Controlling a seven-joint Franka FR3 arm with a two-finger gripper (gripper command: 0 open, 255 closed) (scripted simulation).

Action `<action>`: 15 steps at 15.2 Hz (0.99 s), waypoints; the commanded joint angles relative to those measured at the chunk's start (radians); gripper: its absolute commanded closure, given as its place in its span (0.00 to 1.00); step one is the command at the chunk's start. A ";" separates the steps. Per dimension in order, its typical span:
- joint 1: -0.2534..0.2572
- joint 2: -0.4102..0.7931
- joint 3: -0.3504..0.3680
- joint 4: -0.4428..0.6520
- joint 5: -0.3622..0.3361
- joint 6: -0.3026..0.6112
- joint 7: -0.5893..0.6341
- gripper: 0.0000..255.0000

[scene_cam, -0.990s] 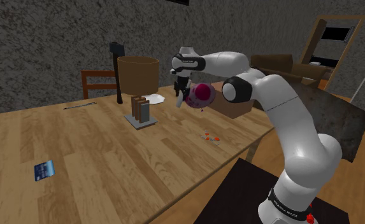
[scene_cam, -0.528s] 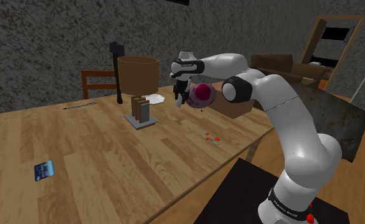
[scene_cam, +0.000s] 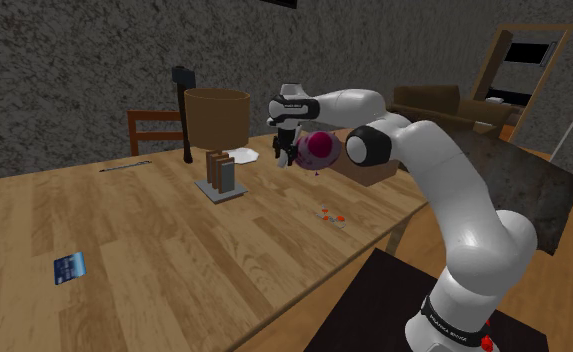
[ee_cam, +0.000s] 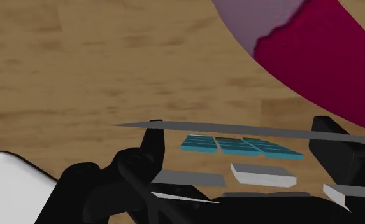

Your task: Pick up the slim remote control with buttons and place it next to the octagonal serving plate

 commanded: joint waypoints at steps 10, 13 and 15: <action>-0.007 -0.017 -0.004 0.073 -0.005 -0.103 0.006 0.00; -0.007 -0.017 -0.004 0.073 -0.005 -0.103 0.006 0.00; -0.007 -0.017 -0.004 0.073 -0.005 -0.103 0.006 0.00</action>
